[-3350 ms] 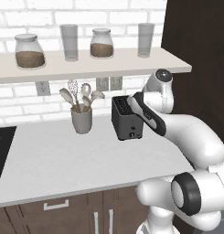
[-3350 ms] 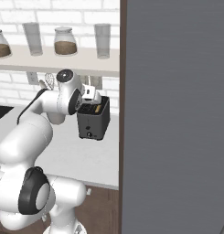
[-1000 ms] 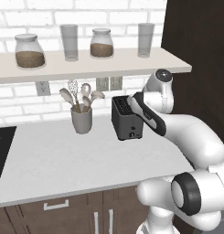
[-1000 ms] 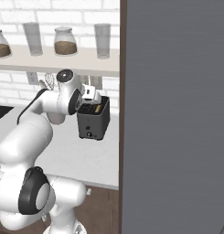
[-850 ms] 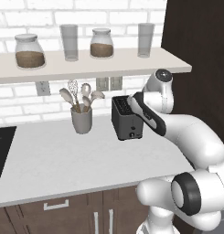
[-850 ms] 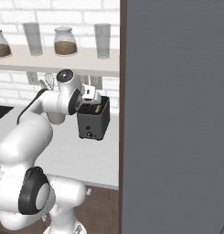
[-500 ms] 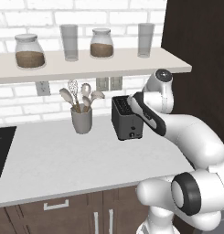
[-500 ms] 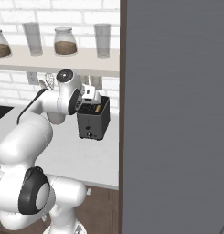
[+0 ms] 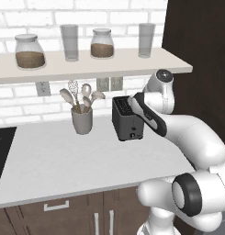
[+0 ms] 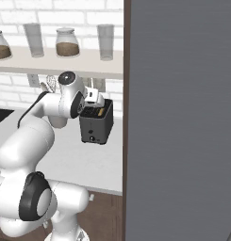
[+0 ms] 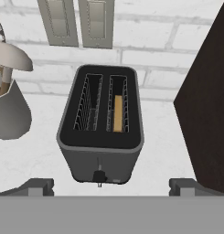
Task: Start the toaster. Once the lever pops up, take the bread to the plate on the dining counter.
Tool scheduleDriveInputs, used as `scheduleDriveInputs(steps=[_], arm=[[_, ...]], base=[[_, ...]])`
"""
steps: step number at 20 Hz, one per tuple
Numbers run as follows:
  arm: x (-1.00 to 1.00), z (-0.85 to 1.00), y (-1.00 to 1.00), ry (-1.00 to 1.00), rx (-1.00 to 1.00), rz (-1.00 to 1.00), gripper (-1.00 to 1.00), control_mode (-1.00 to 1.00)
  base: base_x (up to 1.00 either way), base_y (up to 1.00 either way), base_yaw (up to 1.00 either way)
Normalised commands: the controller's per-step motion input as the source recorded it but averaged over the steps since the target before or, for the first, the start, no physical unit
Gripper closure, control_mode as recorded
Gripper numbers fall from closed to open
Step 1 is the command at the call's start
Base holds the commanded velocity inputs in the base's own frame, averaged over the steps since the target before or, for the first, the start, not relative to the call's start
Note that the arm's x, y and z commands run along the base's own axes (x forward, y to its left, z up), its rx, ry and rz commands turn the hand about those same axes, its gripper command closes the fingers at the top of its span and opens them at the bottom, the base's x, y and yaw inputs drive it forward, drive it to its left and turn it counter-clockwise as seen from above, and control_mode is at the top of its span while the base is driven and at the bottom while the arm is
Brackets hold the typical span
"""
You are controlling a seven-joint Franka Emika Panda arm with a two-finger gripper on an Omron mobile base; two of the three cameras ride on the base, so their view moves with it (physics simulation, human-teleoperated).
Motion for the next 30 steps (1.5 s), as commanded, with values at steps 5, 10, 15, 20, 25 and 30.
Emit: scheduleDriveInputs(steps=[5, 10, 15, 20, 25, 30], arm=[[0.0, 0.0, 0.0, 0.0, 0.0, 0.0, -1.0, -1.0], [0.0, 0.0, 0.0, 0.0, 0.0, 0.0, -1.0, -1.0], [0.0, 0.0, 0.0, 0.0, 0.0, 0.0, -1.0, -1.0], [0.0, 0.0, 0.0, 0.0, 0.0, 0.0, -1.0, -1.0], [0.0, 0.0, 0.0, 0.0, 0.0, 0.0, -1.0, -1.0], [0.0, 0.0, 0.0, 0.0, 0.0, 0.0, -1.0, -1.0]], base=[[0.0, 0.0, 0.0], [0.0, 0.0, 0.0], [0.0, 0.0, 0.0], [0.0, 0.0, 0.0], [0.0, 0.0, 0.0], [0.0, 0.0, 0.0]])
